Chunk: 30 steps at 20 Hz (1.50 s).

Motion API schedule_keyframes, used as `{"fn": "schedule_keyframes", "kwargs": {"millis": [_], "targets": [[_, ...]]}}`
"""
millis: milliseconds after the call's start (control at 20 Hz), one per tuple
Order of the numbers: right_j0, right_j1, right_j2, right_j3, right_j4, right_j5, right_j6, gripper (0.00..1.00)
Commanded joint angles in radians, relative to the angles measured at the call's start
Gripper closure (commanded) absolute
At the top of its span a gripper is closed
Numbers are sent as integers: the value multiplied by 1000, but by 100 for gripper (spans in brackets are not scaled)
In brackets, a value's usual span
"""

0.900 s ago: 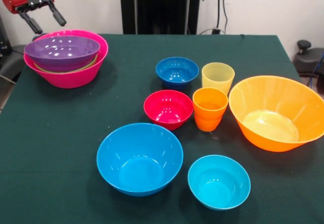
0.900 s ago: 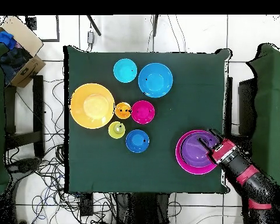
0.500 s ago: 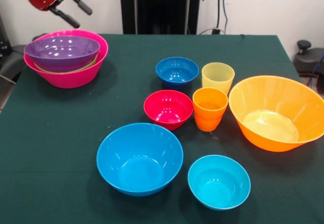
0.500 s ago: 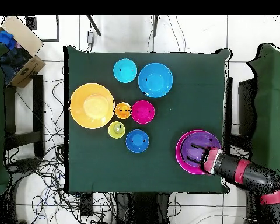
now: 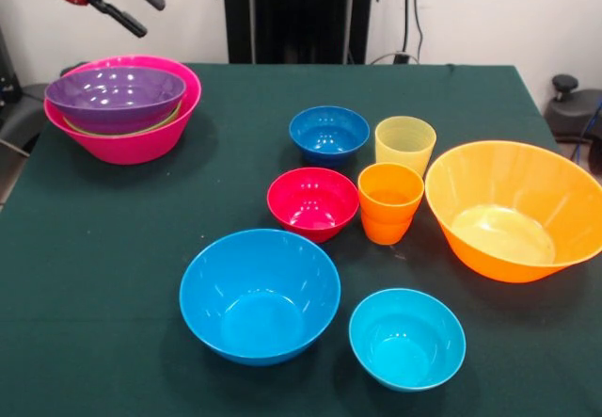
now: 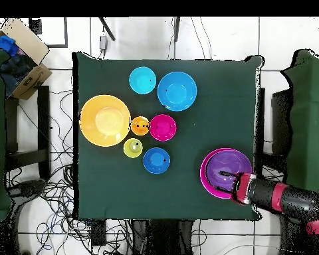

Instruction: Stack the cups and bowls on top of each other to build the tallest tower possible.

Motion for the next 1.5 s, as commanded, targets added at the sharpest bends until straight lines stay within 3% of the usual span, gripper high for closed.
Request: {"fn": "schedule_keyframes", "kwargs": {"millis": [50,300,450,550,650,1000,1250,1500], "targets": [[51,-20,-45,-6,-20,-14,-42,0],[56,-23,-41,0,-34,-61,-20,0],[27,29,-15,41,-6,-314,177,0],[31,30,-20,59,-37,-455,257,0],[42,21,-29,71,-48,-529,281,0],[77,57,-37,11,-18,-619,138,0],[124,102,-20,-78,-65,-671,3,0],[144,149,-15,-114,-65,-644,-54,0]]}}
